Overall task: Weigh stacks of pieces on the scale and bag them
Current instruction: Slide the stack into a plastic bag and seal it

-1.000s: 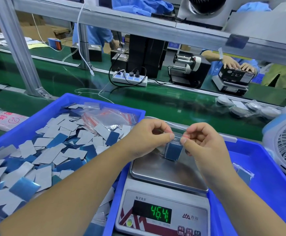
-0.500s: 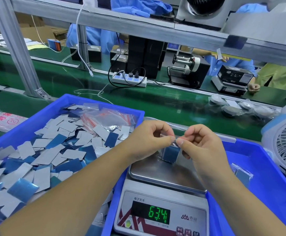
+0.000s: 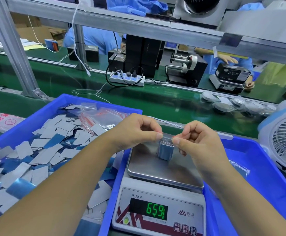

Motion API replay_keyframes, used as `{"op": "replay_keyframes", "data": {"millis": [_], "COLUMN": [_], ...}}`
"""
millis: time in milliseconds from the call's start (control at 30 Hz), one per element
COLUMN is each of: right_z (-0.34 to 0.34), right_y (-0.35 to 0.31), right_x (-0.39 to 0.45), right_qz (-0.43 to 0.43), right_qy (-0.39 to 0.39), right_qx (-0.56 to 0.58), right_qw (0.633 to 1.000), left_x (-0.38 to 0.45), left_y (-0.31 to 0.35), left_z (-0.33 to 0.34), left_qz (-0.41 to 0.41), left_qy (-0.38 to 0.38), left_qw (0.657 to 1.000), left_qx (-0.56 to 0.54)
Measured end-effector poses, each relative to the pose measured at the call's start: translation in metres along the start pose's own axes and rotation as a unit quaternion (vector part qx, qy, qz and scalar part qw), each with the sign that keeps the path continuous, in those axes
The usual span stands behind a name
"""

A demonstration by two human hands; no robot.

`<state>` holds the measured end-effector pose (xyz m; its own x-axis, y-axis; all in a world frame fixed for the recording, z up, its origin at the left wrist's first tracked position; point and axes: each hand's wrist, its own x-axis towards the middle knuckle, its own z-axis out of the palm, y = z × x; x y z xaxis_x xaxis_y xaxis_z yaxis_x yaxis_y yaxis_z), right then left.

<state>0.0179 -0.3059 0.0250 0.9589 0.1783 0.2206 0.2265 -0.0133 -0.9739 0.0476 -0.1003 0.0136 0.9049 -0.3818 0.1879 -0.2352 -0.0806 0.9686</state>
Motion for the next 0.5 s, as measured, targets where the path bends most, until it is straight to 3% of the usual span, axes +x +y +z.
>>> {"op": "replay_keyframes", "data": {"millis": [233, 367, 500], "right_z": [0.005, 0.004, -0.003], "right_y": [0.007, 0.005, 0.000], "right_x": [-0.001, -0.002, 0.001], "right_qz": [-0.012, -0.017, -0.026], "right_qy": [0.039, 0.033, 0.021], "right_qx": [-0.059, -0.048, -0.026], "right_qw": [0.997, 0.998, 0.999], "left_x": [0.001, 0.003, 0.003], "left_y": [-0.002, -0.003, 0.000], "left_z": [0.020, 0.024, 0.008], "left_qz": [0.013, 0.036, 0.034], "left_qy": [0.014, 0.023, 0.030], "left_qw": [1.000, 0.998, 0.999], "left_qx": [-0.006, 0.039, 0.014]}}
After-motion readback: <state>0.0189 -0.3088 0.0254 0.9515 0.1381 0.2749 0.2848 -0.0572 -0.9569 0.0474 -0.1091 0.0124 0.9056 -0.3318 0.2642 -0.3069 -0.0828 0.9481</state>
